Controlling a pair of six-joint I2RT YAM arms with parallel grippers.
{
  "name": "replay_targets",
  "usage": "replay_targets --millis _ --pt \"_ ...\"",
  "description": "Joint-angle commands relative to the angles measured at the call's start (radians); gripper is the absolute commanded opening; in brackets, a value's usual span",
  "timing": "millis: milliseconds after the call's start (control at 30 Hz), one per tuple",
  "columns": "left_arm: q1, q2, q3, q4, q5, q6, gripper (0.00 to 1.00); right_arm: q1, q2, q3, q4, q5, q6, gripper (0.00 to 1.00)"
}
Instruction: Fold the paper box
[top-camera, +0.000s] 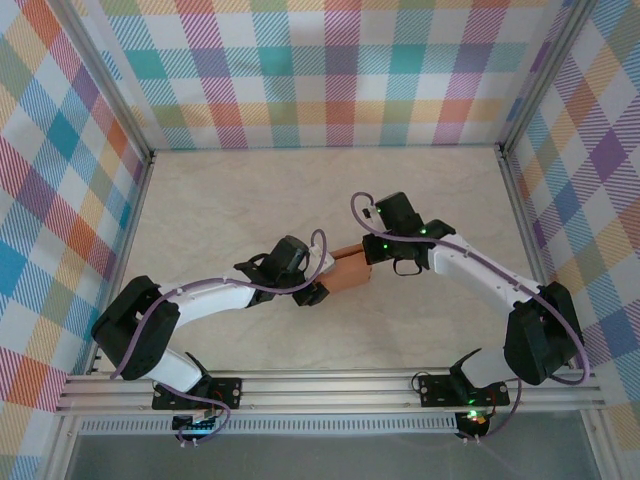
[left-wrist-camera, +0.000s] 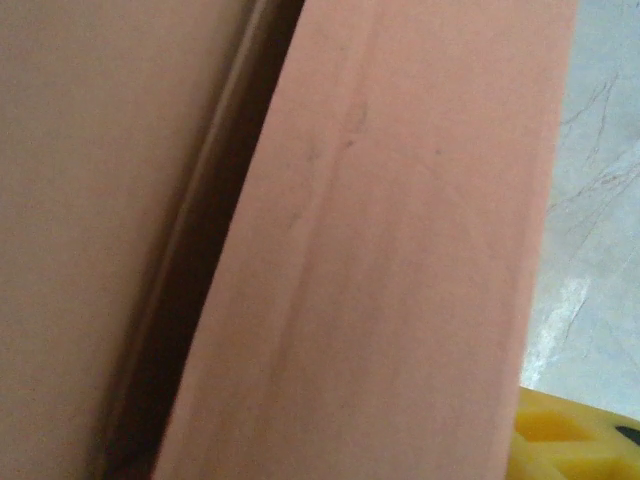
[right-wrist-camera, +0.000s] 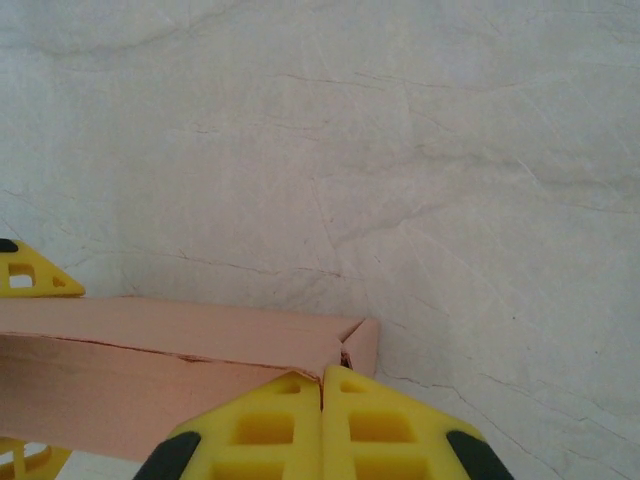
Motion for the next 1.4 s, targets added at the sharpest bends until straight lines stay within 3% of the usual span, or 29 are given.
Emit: replay_targets --millis 0,333,567,933,1233,1367 --pt "-0.002 -0.007 0.031 -0.042 -0.026 -0.006 0.64 0.013 -0.008 -0.037 -0.025 0.01 0.002 0.0" --pt "-0.003 -0.042 0.034 -0.053 -0.082 -0.036 0.77 0.024 -0.048 -0.099 0.023 0.032 0.01 0.0" --pt "-0.003 -0.027 0.037 -0.057 -0.114 -0.084 0.73 0.034 -0.094 -0.164 0.073 0.055 0.025 0.0" --pt "-0.003 -0.054 0.026 -0.041 -0.114 -0.131 0.78 0.074 -0.191 -0.337 0.286 0.131 0.03 0.0" --pt "-0.002 -0.103 0.005 -0.022 -0.111 -0.143 0.99 0.082 -0.197 -0.386 0.348 0.168 0.022 0.0" --pt "-0.002 -0.138 -0.001 -0.036 -0.12 -0.153 1.0 0.085 -0.201 -0.375 0.33 0.176 0.022 0.0"
